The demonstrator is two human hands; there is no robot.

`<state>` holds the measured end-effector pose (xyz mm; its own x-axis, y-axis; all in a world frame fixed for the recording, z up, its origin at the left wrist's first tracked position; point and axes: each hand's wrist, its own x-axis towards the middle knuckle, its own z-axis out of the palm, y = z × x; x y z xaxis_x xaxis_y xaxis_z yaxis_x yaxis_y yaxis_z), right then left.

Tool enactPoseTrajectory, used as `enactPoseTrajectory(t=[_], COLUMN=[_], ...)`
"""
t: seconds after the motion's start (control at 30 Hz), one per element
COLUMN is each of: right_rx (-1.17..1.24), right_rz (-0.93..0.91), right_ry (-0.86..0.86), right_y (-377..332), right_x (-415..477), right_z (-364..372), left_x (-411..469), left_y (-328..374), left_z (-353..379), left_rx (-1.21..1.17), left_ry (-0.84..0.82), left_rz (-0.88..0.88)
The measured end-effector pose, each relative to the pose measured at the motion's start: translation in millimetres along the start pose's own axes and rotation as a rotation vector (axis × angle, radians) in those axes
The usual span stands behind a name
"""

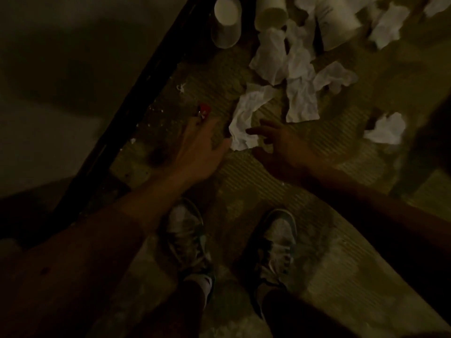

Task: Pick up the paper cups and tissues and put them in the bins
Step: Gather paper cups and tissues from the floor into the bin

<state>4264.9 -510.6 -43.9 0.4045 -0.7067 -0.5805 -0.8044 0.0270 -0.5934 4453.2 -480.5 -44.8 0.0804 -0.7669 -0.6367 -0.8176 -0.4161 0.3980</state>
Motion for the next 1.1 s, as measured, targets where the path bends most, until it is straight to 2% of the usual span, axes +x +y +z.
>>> enactPoseTrajectory(t=[0.17,0.27,0.4,0.53,0.63,0.7,0.83,0.9,1.0,1.03,1.1], right_rx=[-0.098,-0.185,-0.195,-0.144,-0.053,0.042,0.549,0.714,0.794,0.804,0.840], right_rz=[-0.096,-0.135,-0.308,-0.377,-0.333,-0.224,-0.005,-0.047,-0.132,-0.148,-0.148], right_ry=[-0.017,0.007,0.172,0.282,0.331,0.356,0.331,0.347,0.378,0.362,0.298], right_y=[31.7,53.7,71.5,77.9,78.6,75.0,54.7,44.8,33.0,30.9,30.3], right_x=[60.9,92.8,114.0,122.6,126.7,126.6,118.8,109.4,92.9,89.1,80.3], right_z=[25.7,39.7,54.3,61.3,59.9,58.6,46.3,38.1,24.9,21.3,11.7], left_x=[73.7,103.8,124.1,134.2,136.5,135.3,125.9,120.1,113.1,112.4,110.9], left_y=[-38.2,-51.7,-65.3,-63.7,-53.2,-44.6,-9.9,14.1,45.3,51.5,59.4], left_z=[33.1,47.4,58.2,60.1,57.7,56.3,54.2,52.2,50.5,50.8,50.3], left_rx=[0.017,0.052,0.095,-0.072,-0.218,-0.345,-0.730,-0.937,-1.107,-1.104,-0.998], left_ry=[0.041,0.134,0.330,0.384,0.427,0.368,0.236,0.205,0.087,0.064,0.125], left_rz=[-0.032,0.074,0.292,0.349,0.348,0.284,0.179,0.169,0.129,0.128,0.244])
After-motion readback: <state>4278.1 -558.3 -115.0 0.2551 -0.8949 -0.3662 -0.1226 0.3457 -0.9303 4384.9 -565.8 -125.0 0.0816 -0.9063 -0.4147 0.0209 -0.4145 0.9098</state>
